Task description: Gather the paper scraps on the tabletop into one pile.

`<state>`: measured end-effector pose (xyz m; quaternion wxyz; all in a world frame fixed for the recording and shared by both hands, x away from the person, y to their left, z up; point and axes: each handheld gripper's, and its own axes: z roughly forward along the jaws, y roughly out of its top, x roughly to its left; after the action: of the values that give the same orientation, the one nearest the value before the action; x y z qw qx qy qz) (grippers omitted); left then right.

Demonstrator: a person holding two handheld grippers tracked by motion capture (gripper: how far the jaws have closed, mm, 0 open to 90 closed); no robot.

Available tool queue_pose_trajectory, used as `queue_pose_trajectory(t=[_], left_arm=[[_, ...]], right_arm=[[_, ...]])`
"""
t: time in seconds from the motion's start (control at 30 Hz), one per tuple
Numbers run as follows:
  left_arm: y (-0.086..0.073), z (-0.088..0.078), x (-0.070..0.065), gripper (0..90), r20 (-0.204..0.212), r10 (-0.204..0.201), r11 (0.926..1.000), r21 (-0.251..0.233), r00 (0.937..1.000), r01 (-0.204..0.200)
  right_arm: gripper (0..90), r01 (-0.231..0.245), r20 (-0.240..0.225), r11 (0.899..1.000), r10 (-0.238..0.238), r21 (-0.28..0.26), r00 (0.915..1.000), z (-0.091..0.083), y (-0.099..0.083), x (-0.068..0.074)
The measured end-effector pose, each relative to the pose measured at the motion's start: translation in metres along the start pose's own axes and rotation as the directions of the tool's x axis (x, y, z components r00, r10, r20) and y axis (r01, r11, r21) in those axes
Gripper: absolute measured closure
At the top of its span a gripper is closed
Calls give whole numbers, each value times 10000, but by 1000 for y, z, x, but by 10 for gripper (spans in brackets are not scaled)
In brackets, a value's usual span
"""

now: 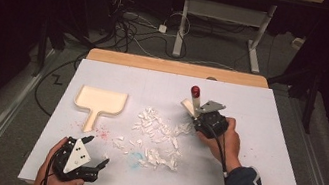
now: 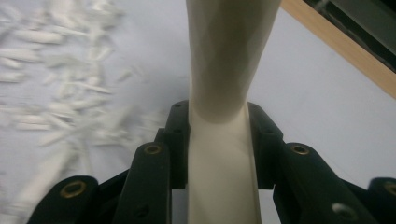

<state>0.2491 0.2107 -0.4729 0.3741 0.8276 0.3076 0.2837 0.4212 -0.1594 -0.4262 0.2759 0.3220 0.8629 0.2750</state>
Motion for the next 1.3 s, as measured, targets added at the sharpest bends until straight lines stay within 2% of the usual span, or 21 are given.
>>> queue_pose_trajectory(t=[0.03,0.07,0.13,0.17,0.2,0.27,0.3,0.4,0.47,0.53,0.63,0.67,0.73,0.83,0.9,0.93,0.97,1.03,1.17,1.23,1.3], left_arm=[[0,0,0,164,-24,-3,10000,-25,10000,3],[0,-1,1,164,-29,-14,10000,-65,10000,14],[0,-1,1,164,-25,-12,10000,-88,10000,12],[0,-1,1,164,-22,2,10000,-80,10000,-3],[0,-1,0,164,-11,-13,10000,-94,10000,12],[0,-1,0,164,-22,-1,10000,-91,10000,1],[0,-1,-1,164,-22,17,10000,-85,10000,-17],[1,-1,-1,164,-7,39,10000,-69,10000,-39],[1,-1,-1,164,44,14,10000,-62,10000,-14],[2,-1,-2,164,72,28,10000,-69,10000,-28],[2,0,-3,164,80,33,10000,-66,10000,-33],[2,0,-3,164,84,27,10000,-61,10000,-27],[2,0,-3,164,75,-67,9999,-77,9999,68],[3,-1,-3,164,12,-97,9999,-142,10000,97],[3,-2,-3,164,-5,-143,9997,-176,9999,143],[3,-2,-3,164,3,-145,9997,-178,9999,145],[3,-2,-3,164,17,-150,9997,-179,9999,151],[2,-1,-3,164,47,-131,9998,-141,9999,132],[3,1,-2,164,67,-264,9996,-122,9996,265],[4,2,-2,164,101,-222,9997,-102,9997,223],[4,3,-3,164,133,-168,9998,-74,9998,169]], right_arm=[[681,93,-97,10000,-94,-30,9999,0,1,5],[681,526,-400,9985,-531,-131,9978,-1,5,20],[681,715,-550,9972,-726,-221,9958,-3,7,27],[681,970,-944,9944,-1007,-425,9904,-7,8,38],[681,970,-944,9944,-1007,-425,9904,-7,8,38],[681,1243,-1127,9907,-1298,-546,9851,-12,8,48],[681,1508,-1453,9862,-1594,-682,9765,-19,8,58],[682,1551,-1743,9840,-1685,-879,9702,-27,6,63],[683,1586,-1754,9823,-1743,-999,9690,-33,5,65],[682,1513,-1773,9821,-1697,-1124,9694,-41,3,62],[683,1195,-1569,9824,-1418,-1438,9774,-51,2,53],[682,924,-1470,9816,-1174,-1672,9821,-59,1,45],[682,869,-1466,9812,-1128,-1721,9828,-61,1,42],[682,422,-1345,9831,-669,-1784,9887,-65,-4,27],[682,-32,-1276,9848,-192,-1737,9916,-62,-8,14],[682,-87,-1208,9848,-125,-1736,9926,-62,-9,11],[682,-87,-1208,9848,-125,-1736,9926,-62,-9,11],[682,-188,-854,9844,39,-1747,9963,-57,-12,2],[682,-339,-652,9837,227,-1766,9976,-47,-11,-6],[682,-370,-380,9793,300,-1991,9988,-38,-9,-11],[683,-169,117,9784,197,-2059,9997,-28,-5,-14]])
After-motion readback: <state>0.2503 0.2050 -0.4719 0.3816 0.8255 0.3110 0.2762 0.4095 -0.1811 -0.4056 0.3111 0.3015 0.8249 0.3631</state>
